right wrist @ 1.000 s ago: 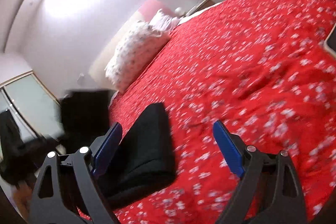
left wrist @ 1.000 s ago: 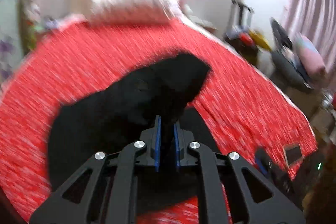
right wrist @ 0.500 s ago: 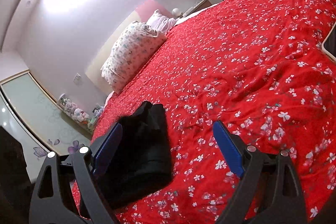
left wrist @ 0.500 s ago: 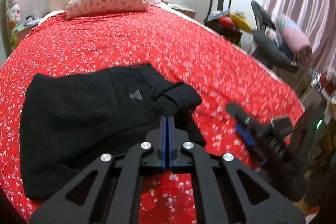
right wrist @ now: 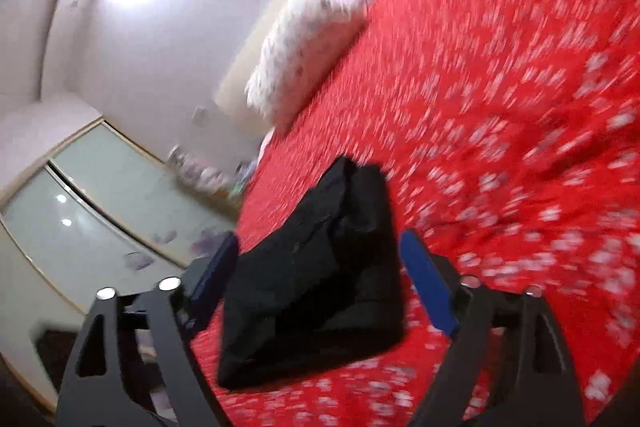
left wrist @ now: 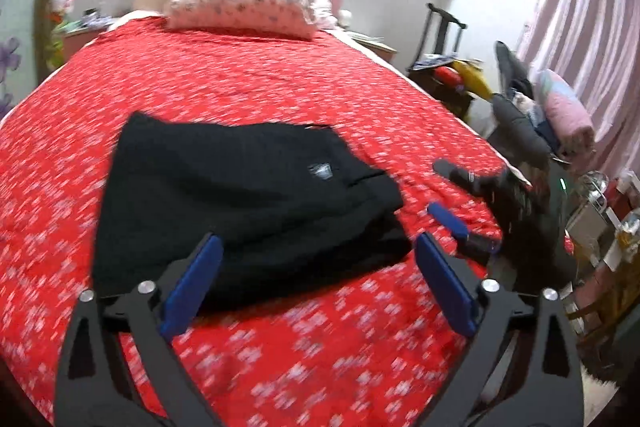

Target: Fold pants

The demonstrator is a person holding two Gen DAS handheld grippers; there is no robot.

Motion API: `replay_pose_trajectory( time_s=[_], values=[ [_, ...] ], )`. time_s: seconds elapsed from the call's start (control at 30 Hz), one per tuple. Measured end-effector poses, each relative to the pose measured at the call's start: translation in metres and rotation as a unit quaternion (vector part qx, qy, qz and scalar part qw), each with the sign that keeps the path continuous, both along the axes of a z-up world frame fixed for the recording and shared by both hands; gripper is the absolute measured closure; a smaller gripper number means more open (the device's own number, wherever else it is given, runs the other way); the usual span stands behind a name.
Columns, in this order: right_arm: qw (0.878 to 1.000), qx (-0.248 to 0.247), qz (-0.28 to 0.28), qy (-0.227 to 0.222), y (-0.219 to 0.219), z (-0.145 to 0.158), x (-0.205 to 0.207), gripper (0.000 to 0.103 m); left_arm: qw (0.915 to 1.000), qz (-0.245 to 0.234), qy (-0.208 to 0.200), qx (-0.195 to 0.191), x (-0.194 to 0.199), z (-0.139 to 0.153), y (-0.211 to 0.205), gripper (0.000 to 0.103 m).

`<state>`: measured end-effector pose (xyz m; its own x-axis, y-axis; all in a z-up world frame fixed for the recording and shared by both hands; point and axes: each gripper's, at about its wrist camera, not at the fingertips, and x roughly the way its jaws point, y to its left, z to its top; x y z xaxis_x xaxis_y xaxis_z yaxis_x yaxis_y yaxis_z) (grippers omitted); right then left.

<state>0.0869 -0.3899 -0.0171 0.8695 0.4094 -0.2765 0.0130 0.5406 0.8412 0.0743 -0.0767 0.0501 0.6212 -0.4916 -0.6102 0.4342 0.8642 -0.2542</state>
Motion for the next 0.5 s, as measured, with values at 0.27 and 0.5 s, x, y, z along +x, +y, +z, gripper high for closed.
replay_pose_trajectory(
  time_s=[0.27, 0.5],
  values=[
    [0.993, 0.003, 0.043, 0.107, 0.012, -0.001, 0.049, 0.039, 0.9964, 0.078, 0.032, 0.003, -0.023, -0.015, 0.056, 0.002],
    [0.987, -0.060, 0.024, 0.145, 0.028, 0.001, 0.053, 0.039, 0.9940, 0.101, 0.042, 0.000, -0.030, -0.019, 0.074, 0.002]
  ],
)
